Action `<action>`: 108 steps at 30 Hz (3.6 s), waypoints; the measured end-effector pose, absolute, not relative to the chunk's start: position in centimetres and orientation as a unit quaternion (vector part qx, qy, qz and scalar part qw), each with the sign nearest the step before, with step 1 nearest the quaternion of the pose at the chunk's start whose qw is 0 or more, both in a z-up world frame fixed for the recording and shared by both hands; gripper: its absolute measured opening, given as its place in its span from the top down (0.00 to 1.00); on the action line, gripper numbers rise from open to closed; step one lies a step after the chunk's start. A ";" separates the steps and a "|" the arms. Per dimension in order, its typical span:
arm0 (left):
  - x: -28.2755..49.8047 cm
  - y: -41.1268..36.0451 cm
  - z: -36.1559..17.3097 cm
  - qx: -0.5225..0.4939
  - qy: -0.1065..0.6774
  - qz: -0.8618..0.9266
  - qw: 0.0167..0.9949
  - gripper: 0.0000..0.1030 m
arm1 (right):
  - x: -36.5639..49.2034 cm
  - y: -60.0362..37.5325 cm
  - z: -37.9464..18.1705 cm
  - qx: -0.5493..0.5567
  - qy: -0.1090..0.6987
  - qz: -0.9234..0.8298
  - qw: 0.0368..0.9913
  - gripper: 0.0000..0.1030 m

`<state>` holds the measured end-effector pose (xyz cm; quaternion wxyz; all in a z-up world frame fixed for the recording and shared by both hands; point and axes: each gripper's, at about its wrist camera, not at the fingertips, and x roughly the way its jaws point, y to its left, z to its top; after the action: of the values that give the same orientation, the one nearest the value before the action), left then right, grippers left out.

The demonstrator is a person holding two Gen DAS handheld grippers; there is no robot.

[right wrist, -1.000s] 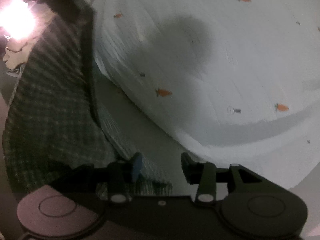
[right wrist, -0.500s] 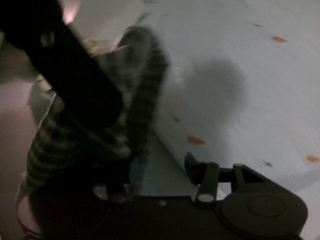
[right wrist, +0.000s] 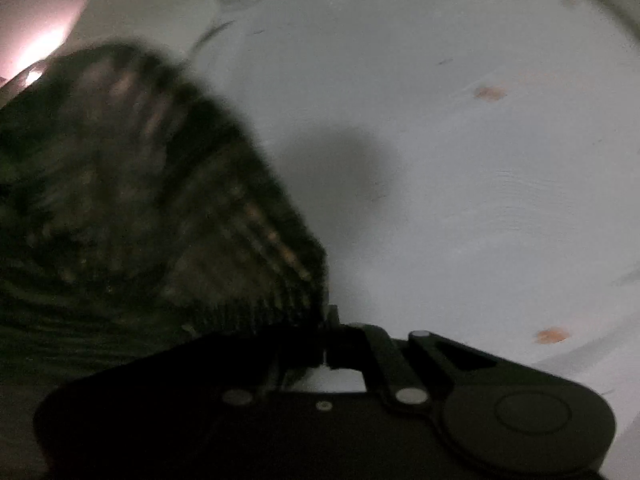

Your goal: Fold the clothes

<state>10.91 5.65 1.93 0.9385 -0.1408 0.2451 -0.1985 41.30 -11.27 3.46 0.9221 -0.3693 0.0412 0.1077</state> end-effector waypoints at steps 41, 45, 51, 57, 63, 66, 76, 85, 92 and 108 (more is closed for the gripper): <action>17.5 1.7 -16.7 -0.059 0.577 -0.191 0.792 0.27 | 39.9 -24.2 -7.4 -0.361 0.319 0.082 0.873 0.49; 17.3 2.0 -17.0 -0.063 0.584 -0.178 0.790 0.27 | 40.9 -23.0 -7.0 -0.363 0.302 0.101 0.876 0.47; 17.4 2.3 -16.9 -0.062 0.585 -0.168 0.791 0.27 | 42.9 -26.9 -7.1 -0.361 0.345 -0.055 0.865 0.46; 17.8 2.0 -17.3 -0.064 0.583 -0.162 0.793 0.26 | 40.2 -27.8 -4.3 -0.343 0.337 0.014 0.877 0.46; 18.2 1.2 -17.3 -0.053 0.584 -0.174 0.791 0.26 | 38.4 -28.4 -2.6 -0.210 0.350 0.098 0.908 0.46; 18.4 0.9 -17.1 -0.042 0.583 -0.178 0.792 0.26 | 38.5 -27.5 -3.7 -0.220 0.349 0.130 0.902 0.46; 17.9 -0.2 -18.4 -0.015 0.571 -0.187 0.799 0.22 | 41.3 -22.6 -9.5 -0.371 0.325 0.278 0.824 0.45; 17.5 -1.6 -19.3 0.013 0.543 -0.181 0.820 0.20 | 42.1 -23.0 -15.3 -0.449 0.387 0.290 0.751 0.69; 16.5 -5.0 -16.4 0.110 0.455 -0.116 0.876 0.83 | 39.5 -22.7 -13.0 -0.455 0.326 0.197 0.805 0.97; 20.5 -8.5 10.3 0.204 -0.064 0.077 0.974 0.89 | 37.8 -20.1 9.4 -0.378 -0.049 -0.078 0.921 0.99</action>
<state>20.55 -8.47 10.32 0.9738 0.2041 -0.0642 0.0767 37.77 -20.13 9.45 0.9212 -0.3781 -0.0485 -0.0781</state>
